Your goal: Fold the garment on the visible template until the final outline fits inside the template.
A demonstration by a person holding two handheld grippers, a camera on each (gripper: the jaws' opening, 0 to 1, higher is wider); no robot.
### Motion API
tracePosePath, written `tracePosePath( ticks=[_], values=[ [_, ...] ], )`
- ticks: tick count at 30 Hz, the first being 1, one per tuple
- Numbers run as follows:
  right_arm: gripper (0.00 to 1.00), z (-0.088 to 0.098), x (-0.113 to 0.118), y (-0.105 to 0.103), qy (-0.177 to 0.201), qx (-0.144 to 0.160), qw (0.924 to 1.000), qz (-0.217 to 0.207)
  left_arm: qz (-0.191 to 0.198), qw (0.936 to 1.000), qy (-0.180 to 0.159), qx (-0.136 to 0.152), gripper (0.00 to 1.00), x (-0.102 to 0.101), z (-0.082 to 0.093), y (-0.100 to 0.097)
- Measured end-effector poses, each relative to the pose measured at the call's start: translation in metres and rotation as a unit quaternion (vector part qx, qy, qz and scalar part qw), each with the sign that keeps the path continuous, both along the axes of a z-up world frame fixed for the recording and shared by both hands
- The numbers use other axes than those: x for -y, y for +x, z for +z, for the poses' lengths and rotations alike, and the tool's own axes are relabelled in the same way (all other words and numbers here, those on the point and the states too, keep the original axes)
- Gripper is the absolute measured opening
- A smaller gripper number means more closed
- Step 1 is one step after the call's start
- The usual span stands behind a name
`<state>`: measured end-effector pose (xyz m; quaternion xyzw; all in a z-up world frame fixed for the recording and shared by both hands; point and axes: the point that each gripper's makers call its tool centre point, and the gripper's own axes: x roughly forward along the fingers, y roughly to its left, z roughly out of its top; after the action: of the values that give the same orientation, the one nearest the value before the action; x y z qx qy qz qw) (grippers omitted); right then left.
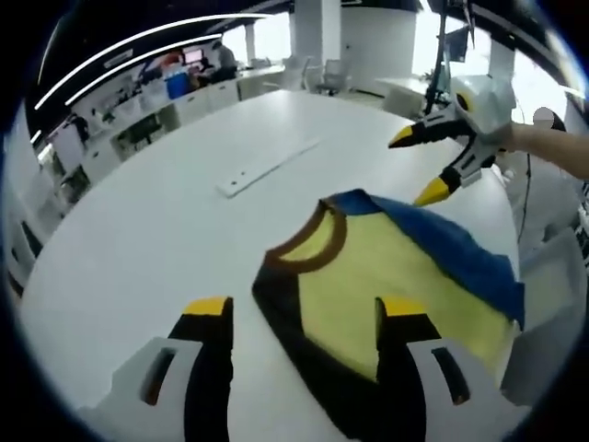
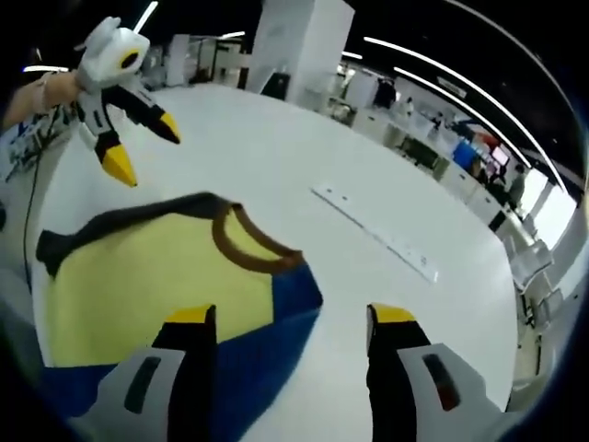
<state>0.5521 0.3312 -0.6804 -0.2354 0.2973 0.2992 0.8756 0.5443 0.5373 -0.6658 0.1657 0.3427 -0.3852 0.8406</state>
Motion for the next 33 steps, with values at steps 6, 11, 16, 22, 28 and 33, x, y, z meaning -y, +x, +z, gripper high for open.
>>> tracePosePath(
  ticks=[6,11,16,22,28,33],
  values=[
    [0.74,0.0,-0.005,-0.012,0.005,-0.009,0.9999,0.009,0.0,1.0,-0.004,0.001,0.65,0.0,0.006,-0.006],
    [0.8,0.004,-0.009,-0.019,0.015,-0.007,0.9998,0.01,-0.012,0.9999,-0.006,-0.004,0.7,0.003,0.009,-0.016],
    [0.86,0.005,-0.012,-0.025,0.019,-0.011,0.9997,0.013,-0.014,0.9999,-0.004,0.007,0.75,0.002,0.016,-0.018],
    [0.92,0.009,-0.014,-0.032,0.025,-0.012,0.9995,0.011,-0.025,0.9995,-0.016,0.007,0.8,0.006,0.022,-0.029],
    [0.94,0.016,-0.014,-0.038,0.032,-0.01,0.9994,0.01,-0.031,0.9992,-0.025,0.002,0.86,0.008,0.023,-0.04],
    [0.96,0.021,-0.015,-0.041,0.038,-0.007,0.9992,0.009,-0.028,0.9993,-0.025,0.0,0.87,0.006,0.025,-0.045]
  ],
)
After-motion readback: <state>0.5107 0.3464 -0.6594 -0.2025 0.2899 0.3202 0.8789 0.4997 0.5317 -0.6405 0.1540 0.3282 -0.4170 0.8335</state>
